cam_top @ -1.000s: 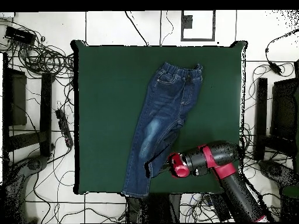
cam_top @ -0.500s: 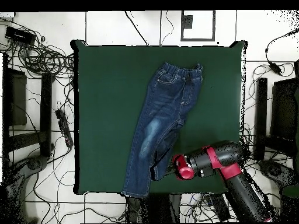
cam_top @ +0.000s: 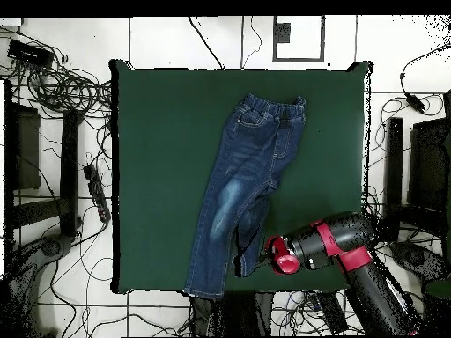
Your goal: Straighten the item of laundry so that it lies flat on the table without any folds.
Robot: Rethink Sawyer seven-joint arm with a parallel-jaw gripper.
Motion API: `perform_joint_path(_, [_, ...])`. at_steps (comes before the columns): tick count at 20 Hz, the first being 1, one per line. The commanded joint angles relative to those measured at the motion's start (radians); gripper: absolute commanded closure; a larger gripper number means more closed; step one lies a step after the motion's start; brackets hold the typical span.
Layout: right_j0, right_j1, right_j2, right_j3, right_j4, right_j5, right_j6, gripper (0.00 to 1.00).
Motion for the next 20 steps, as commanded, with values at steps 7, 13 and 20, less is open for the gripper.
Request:
perform_joint_path(7, [0.055, -0.022, -0.009, -0.153, 0.05, 0.191, -0.17, 1.0])
perform_joint_path(13, [0.056, -0.034, -0.003, -0.163, 0.053, 0.219, -0.167, 1.0])
perform_joint_path(20, [0.059, -0.051, -0.003, -0.176, 0.044, 0.249, -0.165, 1.0])
